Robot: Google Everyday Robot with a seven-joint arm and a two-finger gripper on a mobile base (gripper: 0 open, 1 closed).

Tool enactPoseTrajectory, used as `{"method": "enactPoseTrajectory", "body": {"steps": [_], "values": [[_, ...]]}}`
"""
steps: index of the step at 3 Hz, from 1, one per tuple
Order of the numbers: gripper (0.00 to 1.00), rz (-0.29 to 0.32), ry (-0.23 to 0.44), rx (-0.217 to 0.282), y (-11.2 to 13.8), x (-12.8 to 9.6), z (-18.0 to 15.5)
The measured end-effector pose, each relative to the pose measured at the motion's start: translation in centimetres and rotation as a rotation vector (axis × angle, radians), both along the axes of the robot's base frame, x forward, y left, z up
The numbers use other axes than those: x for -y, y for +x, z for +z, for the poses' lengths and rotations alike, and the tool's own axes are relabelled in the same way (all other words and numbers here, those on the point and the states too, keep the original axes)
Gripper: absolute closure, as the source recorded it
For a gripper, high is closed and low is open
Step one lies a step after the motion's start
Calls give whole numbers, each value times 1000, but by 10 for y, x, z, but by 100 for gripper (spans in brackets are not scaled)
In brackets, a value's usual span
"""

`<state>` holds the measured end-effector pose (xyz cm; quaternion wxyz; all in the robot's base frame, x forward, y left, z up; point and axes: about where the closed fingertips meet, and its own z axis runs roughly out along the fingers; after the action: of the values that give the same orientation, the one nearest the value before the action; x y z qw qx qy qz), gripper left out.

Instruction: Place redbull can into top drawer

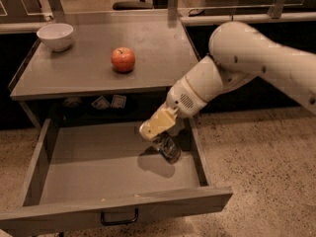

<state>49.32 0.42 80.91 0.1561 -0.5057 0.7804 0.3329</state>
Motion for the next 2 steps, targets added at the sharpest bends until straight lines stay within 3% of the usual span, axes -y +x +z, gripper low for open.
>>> {"method": "enactPoseTrajectory", "body": {"steps": [1,2], "values": [[100,8,22,-65,-4,-13,-49],[100,8,20,-66,-5,-13,-50]]}}
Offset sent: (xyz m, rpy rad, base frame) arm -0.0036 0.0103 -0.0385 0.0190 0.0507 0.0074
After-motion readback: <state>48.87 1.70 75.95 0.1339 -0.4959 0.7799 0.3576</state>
